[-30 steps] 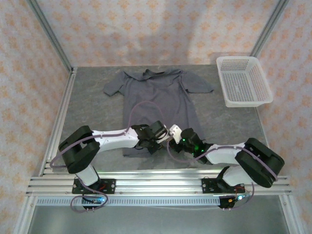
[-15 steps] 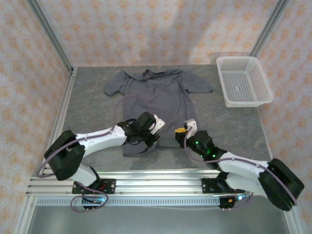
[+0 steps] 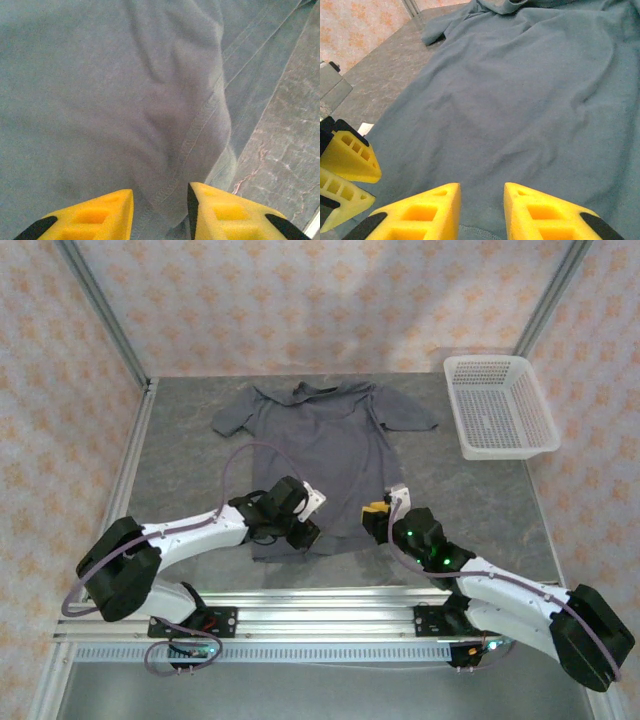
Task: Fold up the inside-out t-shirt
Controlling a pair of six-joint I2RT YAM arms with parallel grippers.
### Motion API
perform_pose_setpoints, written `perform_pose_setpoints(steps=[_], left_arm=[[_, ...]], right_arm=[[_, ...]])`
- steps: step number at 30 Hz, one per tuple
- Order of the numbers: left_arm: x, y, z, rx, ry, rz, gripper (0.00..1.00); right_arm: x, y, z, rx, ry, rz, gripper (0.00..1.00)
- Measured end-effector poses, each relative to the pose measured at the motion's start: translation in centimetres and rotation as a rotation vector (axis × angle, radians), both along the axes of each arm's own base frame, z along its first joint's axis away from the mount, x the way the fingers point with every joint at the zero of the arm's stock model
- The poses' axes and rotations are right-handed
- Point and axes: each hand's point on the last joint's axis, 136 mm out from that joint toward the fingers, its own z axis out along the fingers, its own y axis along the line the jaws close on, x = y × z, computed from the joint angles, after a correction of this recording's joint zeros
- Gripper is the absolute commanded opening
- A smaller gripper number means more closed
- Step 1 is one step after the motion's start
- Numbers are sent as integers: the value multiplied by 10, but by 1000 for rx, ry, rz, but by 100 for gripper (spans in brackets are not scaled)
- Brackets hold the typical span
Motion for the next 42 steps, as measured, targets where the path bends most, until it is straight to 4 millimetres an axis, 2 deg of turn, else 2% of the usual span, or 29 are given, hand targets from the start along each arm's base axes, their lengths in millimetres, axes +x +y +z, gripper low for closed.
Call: perform_pose_setpoints(steps=[10,15,20,23,29,38,42], left_arm=[[-9,5,-21,39,55,-10,46],[-19,0,-30,65,74,-48,50],[-25,0,-39,101,83,-69,51],[-22,2,-39,116,68,-58,47],[-14,8,-38,146,26,-30,47],[-4,3,-11,87,-55,-15,46],[-2,0,-16,83,-51,-14,47]], right_arm=[[-2,-1,-6,-20,16,2,31],[-2,-2,-6,-24,16,3,32],[-1,-3,-8,-28,21,-1,32],[-1,-3,-9,-32,25,-1,32],[1,0,-5,-29,23,2,32],[0,0,-5,-29,24,3,32],[0,0,-5,-30,25,3,33]])
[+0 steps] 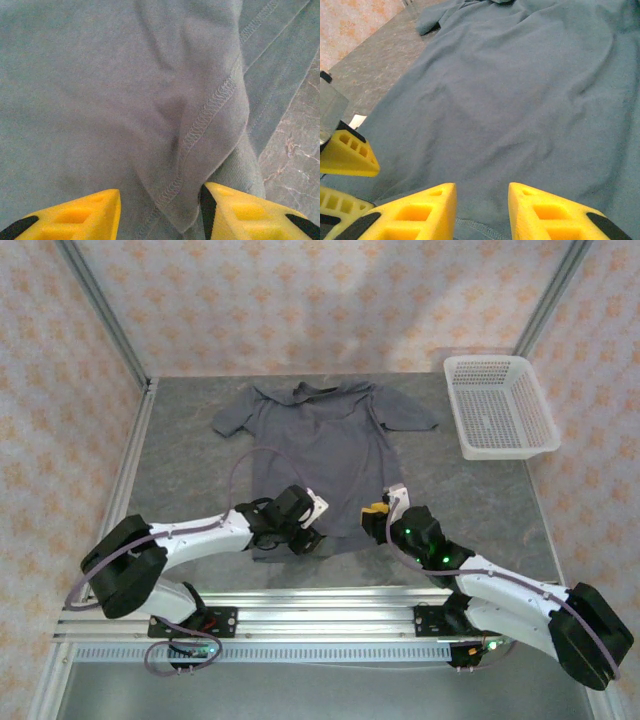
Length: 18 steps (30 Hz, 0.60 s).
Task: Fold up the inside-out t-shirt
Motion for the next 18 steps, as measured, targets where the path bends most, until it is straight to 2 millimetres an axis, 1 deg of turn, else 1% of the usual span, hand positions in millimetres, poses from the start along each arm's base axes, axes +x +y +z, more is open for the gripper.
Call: perform_pose_setpoints(steps=[3,4,7,11,13,18], left_arm=[[-3,-2,-13,13,40,-12,52],[-5,-3,-15,11,50,-17,53],[-8,-6,-10,-22,49,-26,58],[-14,-9,7,-84,35,-47,59],[-12,-11,10,-99,24,-49,58],[-9,-11,-4,-57,48,-40,55]], right_arm=[[0,0,0,-3,3,0,33],[0,0,0,-4,5,0,33],[0,0,0,-8,5,2,33],[0,0,0,-9,6,2,33],[0,0,1,-9,5,1,33],[0,0,0,-9,6,2,33]])
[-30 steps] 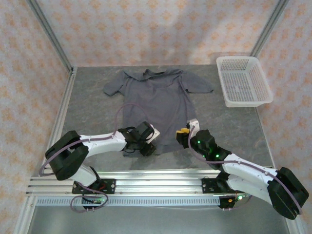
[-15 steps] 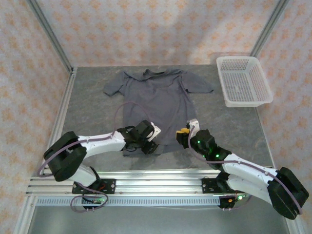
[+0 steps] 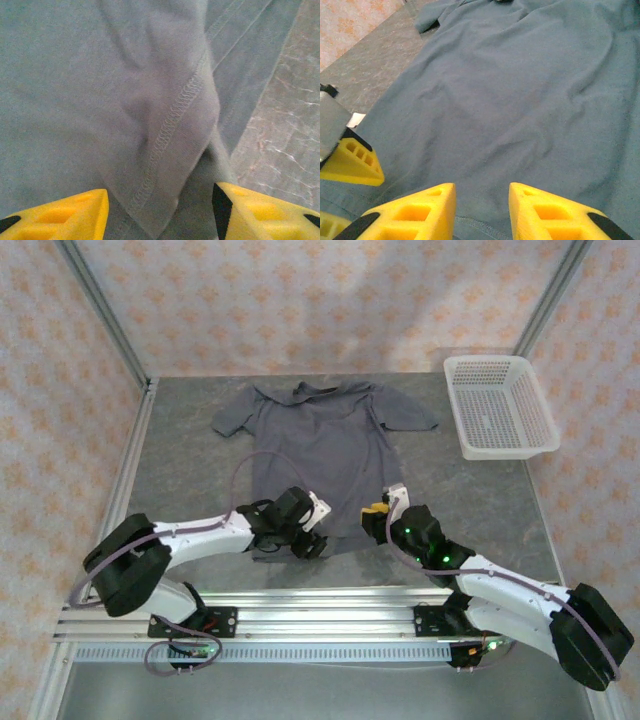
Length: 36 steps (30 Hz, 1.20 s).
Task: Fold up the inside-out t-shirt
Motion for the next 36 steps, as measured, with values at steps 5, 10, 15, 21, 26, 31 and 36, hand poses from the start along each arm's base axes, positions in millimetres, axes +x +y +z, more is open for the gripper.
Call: perform_pose_setpoints(steps=[5,10,15,21,26,31,36], left_arm=[[7,3,-5,33,-19,23,47],[14,4,-1,34,-55,42,46],[19,3,3,28,-80,54,43],[24,-2,2,7,-85,68,28],[25,-6,1,-9,-78,70,0],[22,-9,6,-35,-65,58,0],[34,-5,48,-143,-125,101,0]], right_arm=[[0,0,1,1,-1,0,33],[0,0,0,1,-1,0,33],[0,0,0,1,-1,0,33],[0,0,4,8,-9,0,34],[-2,-1,3,-4,-5,6,36],[-7,4,9,-54,-32,79,65],[-9,24,28,-168,-161,251,73]])
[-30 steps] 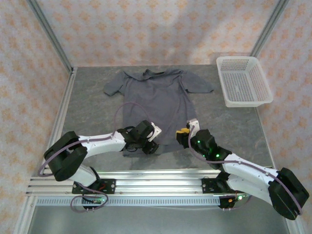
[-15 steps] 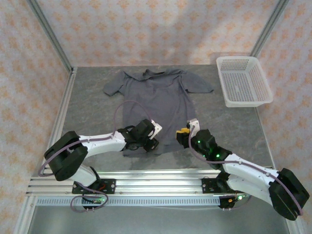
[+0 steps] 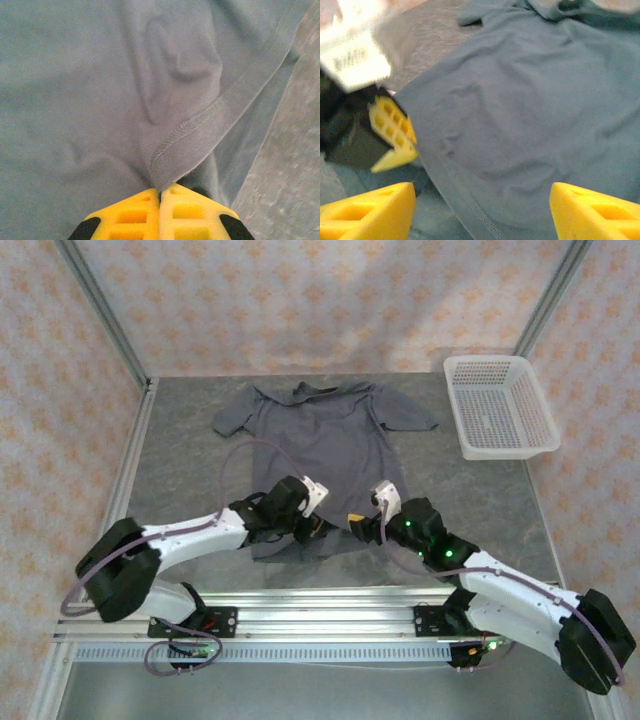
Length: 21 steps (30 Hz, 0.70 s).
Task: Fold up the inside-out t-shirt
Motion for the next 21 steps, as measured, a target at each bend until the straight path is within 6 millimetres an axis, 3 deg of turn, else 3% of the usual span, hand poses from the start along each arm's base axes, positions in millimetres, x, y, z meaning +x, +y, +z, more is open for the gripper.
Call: perform_pose_setpoints(steps=[4,11,12,13,14,15,18,19,21], left_arm=[[5,1,23,-58,-36,12,0],[2,-1,27,-84,-22,14,0],[2,-1,29,-89,-26,14,0],[2,-1,32,-94,-32,14,0],[2,-1,36,-101,-39,14,0],[2,0,40,-108,-46,17,0],[2,4,47,-115,-62,24,0],[2,4,47,-113,-63,26,5],[2,7,43,-102,-64,33,29]], right_arm=[[7,17,-11,-117,-39,96,73],[20,43,-68,-265,-56,166,72],[24,44,-78,-289,-62,158,68],[28,44,-85,-313,-73,151,50],[33,43,-94,-339,-81,134,23],[38,41,-98,-355,-89,116,4],[44,40,-94,-355,-115,88,0],[45,42,-88,-340,-123,88,0],[44,49,-68,-292,-136,103,0]])
